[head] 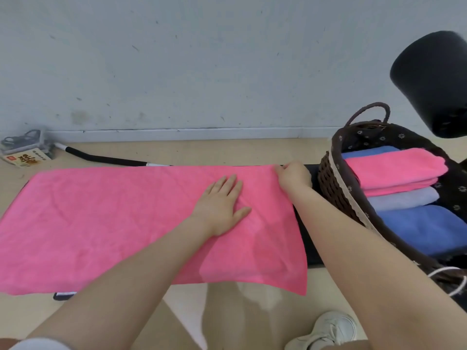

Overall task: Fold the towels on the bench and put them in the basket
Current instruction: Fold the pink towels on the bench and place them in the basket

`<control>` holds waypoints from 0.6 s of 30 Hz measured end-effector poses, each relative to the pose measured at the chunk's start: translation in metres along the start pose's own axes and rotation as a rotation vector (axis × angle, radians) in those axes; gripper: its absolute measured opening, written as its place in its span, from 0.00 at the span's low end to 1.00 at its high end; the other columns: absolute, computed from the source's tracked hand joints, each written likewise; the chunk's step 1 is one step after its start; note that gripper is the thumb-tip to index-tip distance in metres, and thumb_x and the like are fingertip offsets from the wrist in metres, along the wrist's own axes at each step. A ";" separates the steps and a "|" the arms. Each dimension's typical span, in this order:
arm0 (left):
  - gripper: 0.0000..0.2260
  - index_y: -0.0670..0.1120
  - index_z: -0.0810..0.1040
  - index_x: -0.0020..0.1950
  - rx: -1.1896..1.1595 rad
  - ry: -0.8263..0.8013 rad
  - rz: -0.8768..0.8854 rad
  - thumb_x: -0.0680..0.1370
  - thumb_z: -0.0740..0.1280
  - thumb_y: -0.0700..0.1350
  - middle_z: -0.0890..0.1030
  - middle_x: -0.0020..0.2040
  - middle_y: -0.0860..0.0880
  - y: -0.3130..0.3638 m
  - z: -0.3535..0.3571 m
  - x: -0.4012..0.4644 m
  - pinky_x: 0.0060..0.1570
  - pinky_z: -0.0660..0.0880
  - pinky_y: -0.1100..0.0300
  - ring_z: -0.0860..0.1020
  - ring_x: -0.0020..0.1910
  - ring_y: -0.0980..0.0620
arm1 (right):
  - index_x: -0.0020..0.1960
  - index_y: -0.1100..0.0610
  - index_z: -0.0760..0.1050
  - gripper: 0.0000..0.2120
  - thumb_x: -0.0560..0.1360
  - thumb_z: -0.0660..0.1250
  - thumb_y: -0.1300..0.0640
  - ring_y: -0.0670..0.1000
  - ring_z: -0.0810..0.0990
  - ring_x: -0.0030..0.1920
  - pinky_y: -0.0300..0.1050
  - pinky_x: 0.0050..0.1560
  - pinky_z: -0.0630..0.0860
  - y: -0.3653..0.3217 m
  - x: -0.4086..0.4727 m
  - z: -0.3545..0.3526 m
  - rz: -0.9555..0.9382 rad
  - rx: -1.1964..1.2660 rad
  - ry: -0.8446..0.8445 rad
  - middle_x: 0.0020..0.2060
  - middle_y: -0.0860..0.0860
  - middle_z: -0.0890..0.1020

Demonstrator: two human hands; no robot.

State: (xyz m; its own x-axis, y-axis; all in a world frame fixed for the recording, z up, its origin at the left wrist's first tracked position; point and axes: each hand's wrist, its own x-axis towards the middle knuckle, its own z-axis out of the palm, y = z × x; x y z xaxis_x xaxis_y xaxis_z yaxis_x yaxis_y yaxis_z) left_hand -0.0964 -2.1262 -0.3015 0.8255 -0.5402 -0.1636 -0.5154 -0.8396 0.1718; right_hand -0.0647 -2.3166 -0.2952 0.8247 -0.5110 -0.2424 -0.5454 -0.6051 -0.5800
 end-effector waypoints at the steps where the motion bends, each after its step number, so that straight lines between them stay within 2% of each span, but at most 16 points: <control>1: 0.31 0.48 0.45 0.77 0.006 0.005 0.015 0.79 0.51 0.61 0.44 0.78 0.48 -0.002 0.002 0.000 0.74 0.43 0.54 0.44 0.77 0.49 | 0.44 0.57 0.74 0.13 0.76 0.61 0.47 0.59 0.76 0.53 0.49 0.50 0.71 -0.001 0.004 0.002 -0.018 -0.023 0.013 0.42 0.58 0.77; 3: 0.33 0.49 0.43 0.77 -0.008 0.023 0.035 0.79 0.52 0.62 0.42 0.78 0.49 -0.006 0.004 0.000 0.74 0.41 0.55 0.42 0.77 0.50 | 0.49 0.57 0.77 0.11 0.77 0.62 0.50 0.60 0.76 0.56 0.49 0.53 0.71 -0.002 0.010 0.003 -0.077 -0.059 0.074 0.49 0.58 0.80; 5: 0.36 0.47 0.41 0.77 -0.027 0.057 0.034 0.77 0.51 0.64 0.41 0.78 0.48 -0.009 0.005 0.003 0.73 0.39 0.57 0.41 0.77 0.50 | 0.51 0.58 0.75 0.10 0.78 0.61 0.53 0.60 0.77 0.55 0.48 0.49 0.69 -0.002 0.016 0.000 -0.121 -0.044 0.153 0.50 0.58 0.80; 7: 0.42 0.46 0.40 0.76 0.001 0.084 0.014 0.71 0.43 0.69 0.40 0.78 0.48 -0.012 0.009 0.004 0.72 0.36 0.58 0.40 0.76 0.50 | 0.54 0.59 0.74 0.10 0.79 0.59 0.54 0.60 0.75 0.56 0.48 0.48 0.68 -0.001 0.019 -0.003 -0.139 -0.137 0.200 0.54 0.59 0.78; 9: 0.45 0.45 0.40 0.77 0.050 0.092 0.007 0.65 0.35 0.70 0.41 0.78 0.48 -0.013 0.014 0.001 0.72 0.35 0.57 0.41 0.77 0.50 | 0.64 0.58 0.69 0.16 0.79 0.57 0.53 0.61 0.68 0.64 0.52 0.59 0.66 -0.003 0.008 -0.001 -0.172 -0.317 0.206 0.64 0.60 0.71; 10: 0.46 0.45 0.41 0.77 0.060 0.093 0.004 0.65 0.34 0.70 0.41 0.78 0.47 -0.013 0.016 -0.001 0.72 0.36 0.57 0.41 0.77 0.51 | 0.70 0.58 0.63 0.20 0.80 0.56 0.53 0.60 0.63 0.69 0.53 0.65 0.62 -0.007 -0.004 0.002 -0.227 -0.362 0.199 0.69 0.60 0.66; 12: 0.47 0.45 0.42 0.77 0.047 0.094 0.006 0.64 0.36 0.70 0.42 0.78 0.47 -0.014 0.018 -0.002 0.73 0.36 0.57 0.41 0.77 0.51 | 0.76 0.57 0.52 0.26 0.81 0.53 0.51 0.56 0.51 0.76 0.52 0.73 0.50 -0.014 -0.039 0.017 -0.459 -0.350 0.111 0.76 0.56 0.53; 14: 0.47 0.45 0.43 0.77 0.005 0.099 0.008 0.63 0.38 0.69 0.43 0.78 0.47 -0.014 0.017 -0.001 0.73 0.37 0.57 0.42 0.77 0.52 | 0.77 0.54 0.48 0.27 0.81 0.50 0.48 0.50 0.45 0.77 0.47 0.75 0.41 -0.015 -0.072 0.036 -0.678 -0.320 -0.080 0.77 0.51 0.48; 16: 0.47 0.45 0.44 0.77 -0.021 0.095 -0.004 0.61 0.40 0.66 0.44 0.78 0.47 -0.013 0.016 -0.001 0.74 0.38 0.58 0.43 0.77 0.52 | 0.77 0.52 0.46 0.30 0.78 0.42 0.40 0.47 0.45 0.77 0.45 0.74 0.39 -0.008 -0.088 0.048 -0.695 -0.358 -0.221 0.77 0.49 0.48; 18: 0.49 0.44 0.44 0.77 0.004 0.076 -0.030 0.59 0.39 0.67 0.44 0.78 0.46 -0.012 0.015 -0.002 0.74 0.39 0.57 0.43 0.77 0.51 | 0.77 0.49 0.45 0.39 0.69 0.30 0.36 0.46 0.44 0.77 0.46 0.74 0.39 0.006 -0.088 0.047 -0.636 -0.438 -0.196 0.77 0.47 0.48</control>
State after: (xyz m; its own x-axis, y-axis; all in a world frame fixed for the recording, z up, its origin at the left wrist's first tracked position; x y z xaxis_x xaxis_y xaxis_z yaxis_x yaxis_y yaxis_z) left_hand -0.0949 -2.1157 -0.3174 0.8556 -0.5090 -0.0940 -0.4910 -0.8556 0.1638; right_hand -0.1337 -2.2465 -0.3141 0.9867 0.1057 -0.1238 0.0636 -0.9504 -0.3045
